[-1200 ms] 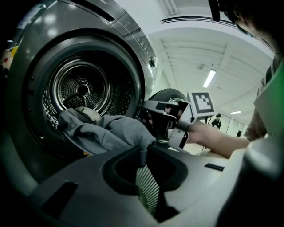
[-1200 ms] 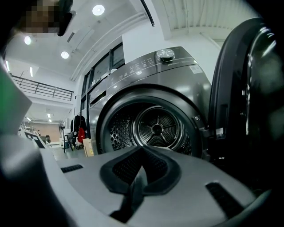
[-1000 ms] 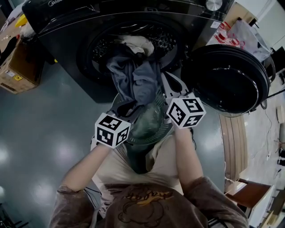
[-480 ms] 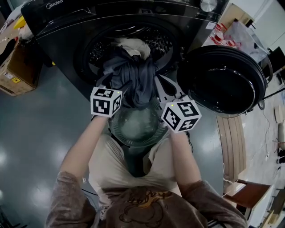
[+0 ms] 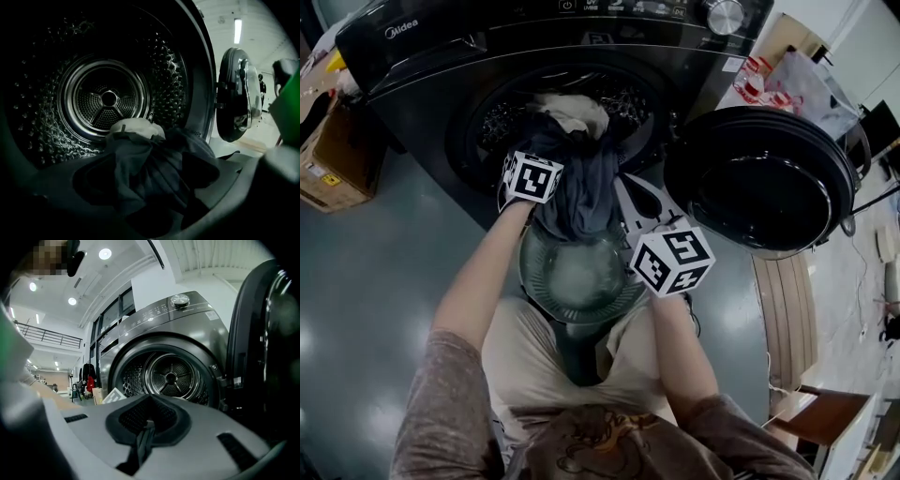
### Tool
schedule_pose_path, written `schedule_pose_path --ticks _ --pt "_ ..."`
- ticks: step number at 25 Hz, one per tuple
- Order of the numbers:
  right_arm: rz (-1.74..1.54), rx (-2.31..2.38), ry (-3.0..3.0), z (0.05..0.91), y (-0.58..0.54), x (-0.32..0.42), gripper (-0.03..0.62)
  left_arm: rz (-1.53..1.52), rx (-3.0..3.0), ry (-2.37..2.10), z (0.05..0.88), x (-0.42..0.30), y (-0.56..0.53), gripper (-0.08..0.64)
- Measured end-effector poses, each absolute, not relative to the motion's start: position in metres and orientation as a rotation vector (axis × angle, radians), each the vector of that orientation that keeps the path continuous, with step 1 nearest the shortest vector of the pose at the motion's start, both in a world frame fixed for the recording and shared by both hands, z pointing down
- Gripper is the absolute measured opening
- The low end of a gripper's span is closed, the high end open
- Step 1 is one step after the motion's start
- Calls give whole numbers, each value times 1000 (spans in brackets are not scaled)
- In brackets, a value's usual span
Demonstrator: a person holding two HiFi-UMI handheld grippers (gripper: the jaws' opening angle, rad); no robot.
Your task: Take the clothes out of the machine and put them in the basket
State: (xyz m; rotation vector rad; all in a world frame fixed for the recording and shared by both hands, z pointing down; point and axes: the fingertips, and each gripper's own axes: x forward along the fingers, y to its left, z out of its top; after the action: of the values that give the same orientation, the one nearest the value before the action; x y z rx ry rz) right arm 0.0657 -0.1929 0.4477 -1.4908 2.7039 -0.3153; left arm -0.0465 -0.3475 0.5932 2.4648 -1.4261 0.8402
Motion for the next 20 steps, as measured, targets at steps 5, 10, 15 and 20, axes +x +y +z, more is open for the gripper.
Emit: schedule_pose_path --ticks 5,10,15,20 --pt "-323 -1488 2703 450 -197 70 -2 933 2371 -1404 619 -51 -357 435" --pt "-318 -1490 2708 451 -201 72 -2 952 2361 -1343 629 -42 -353 329" --pt "-304 -1487 2714 449 -202 73 -2 856 2344 -1329 627 -36 -349 184" --pt "-296 -1492 2725 451 -201 72 -2 764 2323 -1344 623 -38 -340 88"
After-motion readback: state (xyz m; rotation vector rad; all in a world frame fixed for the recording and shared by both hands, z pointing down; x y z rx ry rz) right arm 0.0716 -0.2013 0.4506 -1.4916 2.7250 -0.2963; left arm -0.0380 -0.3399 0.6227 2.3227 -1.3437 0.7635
